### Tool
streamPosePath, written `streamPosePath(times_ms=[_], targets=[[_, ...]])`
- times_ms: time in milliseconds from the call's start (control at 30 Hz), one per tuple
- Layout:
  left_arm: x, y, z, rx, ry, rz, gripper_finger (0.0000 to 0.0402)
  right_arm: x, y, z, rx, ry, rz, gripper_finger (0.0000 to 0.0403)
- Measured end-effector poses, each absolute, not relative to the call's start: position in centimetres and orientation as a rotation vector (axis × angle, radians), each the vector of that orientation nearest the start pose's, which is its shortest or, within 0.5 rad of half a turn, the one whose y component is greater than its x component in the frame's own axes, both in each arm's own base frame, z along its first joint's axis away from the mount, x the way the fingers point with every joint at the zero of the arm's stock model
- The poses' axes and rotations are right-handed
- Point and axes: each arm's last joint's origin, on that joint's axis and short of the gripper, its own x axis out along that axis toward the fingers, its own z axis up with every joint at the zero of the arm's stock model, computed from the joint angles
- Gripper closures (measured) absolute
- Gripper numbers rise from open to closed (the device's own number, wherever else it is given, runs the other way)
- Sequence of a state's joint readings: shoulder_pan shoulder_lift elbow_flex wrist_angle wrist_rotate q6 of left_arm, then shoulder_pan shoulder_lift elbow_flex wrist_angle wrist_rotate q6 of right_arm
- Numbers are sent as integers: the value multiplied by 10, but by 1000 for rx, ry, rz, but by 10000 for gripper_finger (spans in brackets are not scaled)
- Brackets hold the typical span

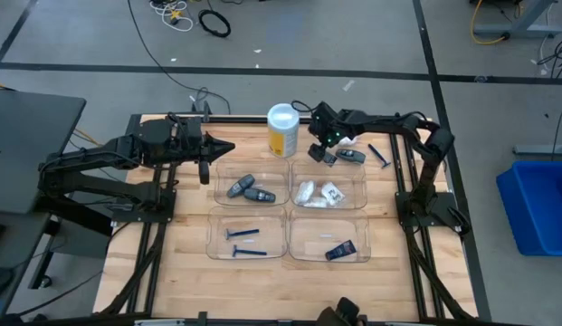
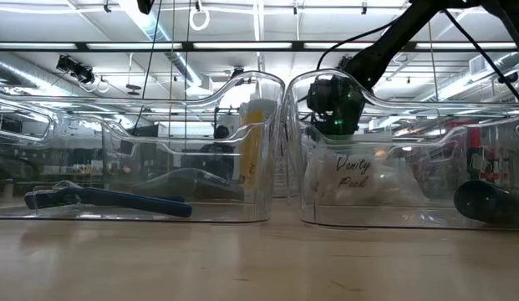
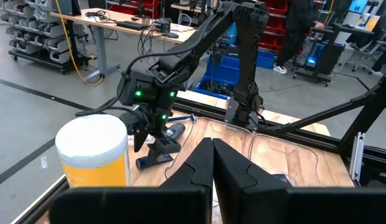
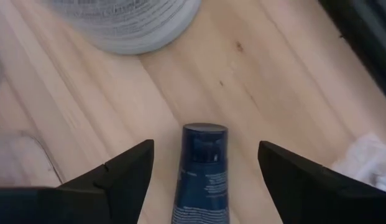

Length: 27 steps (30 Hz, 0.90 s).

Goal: Pick & Place Travel size toiletries
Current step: Put the blue shaver cream into the bottom right transparent bin

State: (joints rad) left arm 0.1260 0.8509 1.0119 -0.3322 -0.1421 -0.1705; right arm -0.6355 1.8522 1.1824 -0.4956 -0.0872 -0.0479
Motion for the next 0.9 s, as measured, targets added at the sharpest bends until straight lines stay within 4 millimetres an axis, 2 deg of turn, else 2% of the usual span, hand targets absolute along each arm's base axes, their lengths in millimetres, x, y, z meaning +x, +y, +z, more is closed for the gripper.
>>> streamPosePath(times_ms=[200,400,600,900], targets=[[171,26,384,-166,151,282,387,286,-221,167,371,1095,-510,113],[171,26,382,-168,165,283,386,291,-226,167,353,1034,-517,107],[171,26,382,-174,168,284,396,298,-222,159,353,1040,-477,104],[171,26,382,-176,167,288,384,297,-222,147,355,1094,-459,110]])
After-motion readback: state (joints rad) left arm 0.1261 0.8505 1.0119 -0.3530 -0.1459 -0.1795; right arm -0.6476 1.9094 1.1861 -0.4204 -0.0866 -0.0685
